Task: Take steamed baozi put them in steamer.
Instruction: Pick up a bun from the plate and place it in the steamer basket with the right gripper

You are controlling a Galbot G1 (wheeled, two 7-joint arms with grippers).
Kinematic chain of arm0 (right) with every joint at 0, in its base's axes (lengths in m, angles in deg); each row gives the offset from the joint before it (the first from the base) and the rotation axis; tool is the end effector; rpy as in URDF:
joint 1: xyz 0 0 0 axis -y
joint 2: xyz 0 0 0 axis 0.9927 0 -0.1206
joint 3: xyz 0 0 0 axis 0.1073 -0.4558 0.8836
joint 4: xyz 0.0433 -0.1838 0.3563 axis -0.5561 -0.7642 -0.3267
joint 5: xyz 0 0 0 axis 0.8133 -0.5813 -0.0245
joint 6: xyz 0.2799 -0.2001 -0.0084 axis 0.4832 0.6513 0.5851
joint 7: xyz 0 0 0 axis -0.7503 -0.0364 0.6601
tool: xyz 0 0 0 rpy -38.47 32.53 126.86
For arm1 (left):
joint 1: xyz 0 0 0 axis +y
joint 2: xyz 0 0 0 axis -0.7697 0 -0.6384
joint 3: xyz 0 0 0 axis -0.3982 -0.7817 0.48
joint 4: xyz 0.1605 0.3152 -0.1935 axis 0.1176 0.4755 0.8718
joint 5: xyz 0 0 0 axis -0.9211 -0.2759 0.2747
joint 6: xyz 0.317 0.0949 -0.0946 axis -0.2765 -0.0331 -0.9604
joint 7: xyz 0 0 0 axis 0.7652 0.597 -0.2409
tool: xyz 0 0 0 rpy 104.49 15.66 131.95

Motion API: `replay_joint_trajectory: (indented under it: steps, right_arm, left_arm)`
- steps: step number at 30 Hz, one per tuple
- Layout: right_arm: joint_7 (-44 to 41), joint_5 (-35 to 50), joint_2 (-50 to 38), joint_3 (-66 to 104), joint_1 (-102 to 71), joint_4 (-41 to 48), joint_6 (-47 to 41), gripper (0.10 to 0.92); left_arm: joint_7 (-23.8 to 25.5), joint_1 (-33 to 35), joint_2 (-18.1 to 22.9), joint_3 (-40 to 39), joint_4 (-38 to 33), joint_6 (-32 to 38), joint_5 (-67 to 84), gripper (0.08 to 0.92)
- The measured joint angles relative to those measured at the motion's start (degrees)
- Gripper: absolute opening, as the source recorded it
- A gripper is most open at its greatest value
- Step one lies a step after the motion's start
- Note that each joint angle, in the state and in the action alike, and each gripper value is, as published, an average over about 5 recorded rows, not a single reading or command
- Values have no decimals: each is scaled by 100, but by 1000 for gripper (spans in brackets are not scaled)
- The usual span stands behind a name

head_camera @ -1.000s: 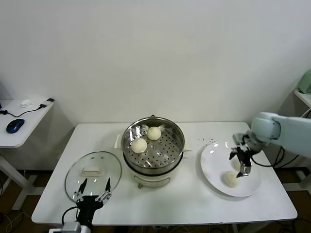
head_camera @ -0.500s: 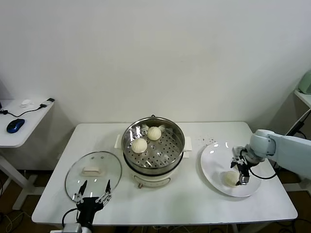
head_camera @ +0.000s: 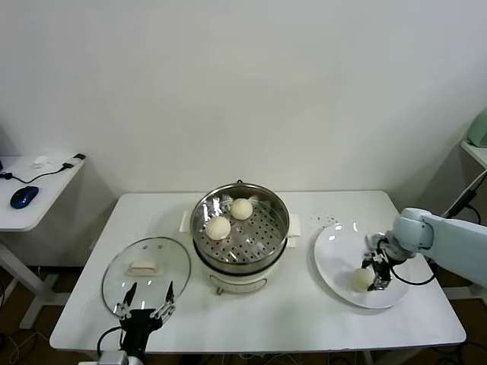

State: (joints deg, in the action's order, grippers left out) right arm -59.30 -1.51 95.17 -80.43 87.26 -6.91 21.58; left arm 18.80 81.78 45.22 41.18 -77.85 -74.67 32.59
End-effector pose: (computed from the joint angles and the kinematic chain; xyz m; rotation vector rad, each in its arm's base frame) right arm 0.4918 -0.2360 -0.2075 1.2143 -1.3269 1.2383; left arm 0.0699 0.0280 -0.3565 0.0752 -2.8756 -0.0360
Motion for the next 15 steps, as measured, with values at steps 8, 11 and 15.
replay_joint_trajectory:
  steps: [8, 11, 15]
  right_arm:
    - [-436, 598, 746, -814, 1847, 119, 748, 656]
    - [-593, 843, 1208, -970, 2511, 170, 1240, 654]
    - [-729, 962, 1849, -1015, 3099, 85, 1939, 655]
  left_arm:
    - [-34, 79, -118, 5, -77, 72, 25, 823]
    - [-29, 62, -138, -12, -77, 77, 22, 823]
    - [-11, 17, -139, -41, -63, 59, 3, 823]
